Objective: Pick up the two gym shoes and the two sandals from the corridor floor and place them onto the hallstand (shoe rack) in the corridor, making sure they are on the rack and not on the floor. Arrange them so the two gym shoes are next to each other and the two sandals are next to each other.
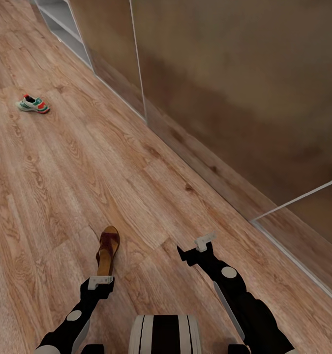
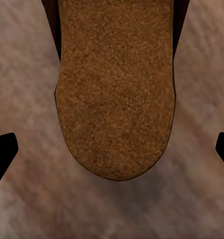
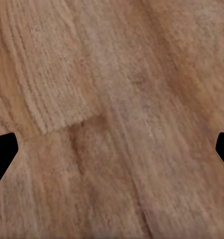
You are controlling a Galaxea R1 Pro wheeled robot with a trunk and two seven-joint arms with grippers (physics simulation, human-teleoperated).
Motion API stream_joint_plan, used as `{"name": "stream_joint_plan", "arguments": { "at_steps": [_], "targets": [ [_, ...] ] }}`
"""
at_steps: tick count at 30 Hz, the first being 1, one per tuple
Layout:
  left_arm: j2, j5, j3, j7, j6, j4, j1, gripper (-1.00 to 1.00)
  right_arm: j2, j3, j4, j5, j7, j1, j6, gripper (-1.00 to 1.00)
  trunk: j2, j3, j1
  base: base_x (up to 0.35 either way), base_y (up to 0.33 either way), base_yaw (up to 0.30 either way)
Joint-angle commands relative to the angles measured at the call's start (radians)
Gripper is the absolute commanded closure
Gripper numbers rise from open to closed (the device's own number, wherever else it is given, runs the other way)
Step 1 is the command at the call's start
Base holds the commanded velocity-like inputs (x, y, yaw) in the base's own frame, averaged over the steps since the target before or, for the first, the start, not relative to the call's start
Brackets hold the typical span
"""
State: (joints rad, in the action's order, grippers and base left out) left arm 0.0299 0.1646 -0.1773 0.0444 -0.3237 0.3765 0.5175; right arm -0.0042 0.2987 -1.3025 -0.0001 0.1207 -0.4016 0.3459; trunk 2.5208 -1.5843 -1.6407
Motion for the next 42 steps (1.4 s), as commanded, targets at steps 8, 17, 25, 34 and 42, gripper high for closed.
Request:
{"name": "stream_joint_plan", "arguments": {
  "at_steps": [8,17,25,34,42],
  "targets": [
    [-0.001,0.009,-0.007,0.005,-0.005,-0.001,0.000,-1.00,0.000,0.000,-0.001,0.000,0.002,0.000,0.005,-1.00,0.000,-0.001,0.000,0.000,0.000,0.000],
    [-0.001,0.010,-0.007,0.005,-0.006,-0.002,-0.002,-1.00,0.000,0.000,-0.001,0.000,0.002,0.000,0.005,-1.00,0.000,-0.001,0.000,0.039,0.000,0.000],
    [-0.001,0.010,-0.007,0.005,-0.006,-0.003,-0.002,-1.00,0.000,0.000,-0.001,0.000,0.002,0.000,0.005,-1.00,0.000,-0.001,0.000,0.029,0.000,0.000],
    [0.000,0.012,-0.007,0.005,-0.006,-0.001,-0.002,-1.00,0.000,0.001,0.002,0.000,0.002,0.000,0.005,-1.00,0.000,-0.001,0.000,0.004,0.000,0.000],
    [0.003,0.011,-0.007,0.005,-0.006,-0.001,-0.003,-1.00,0.000,0.002,0.003,0.000,0.002,0.000,0.005,-1.00,0.000,-0.001,0.000,0.040,0.000,0.000]
  ]
}}
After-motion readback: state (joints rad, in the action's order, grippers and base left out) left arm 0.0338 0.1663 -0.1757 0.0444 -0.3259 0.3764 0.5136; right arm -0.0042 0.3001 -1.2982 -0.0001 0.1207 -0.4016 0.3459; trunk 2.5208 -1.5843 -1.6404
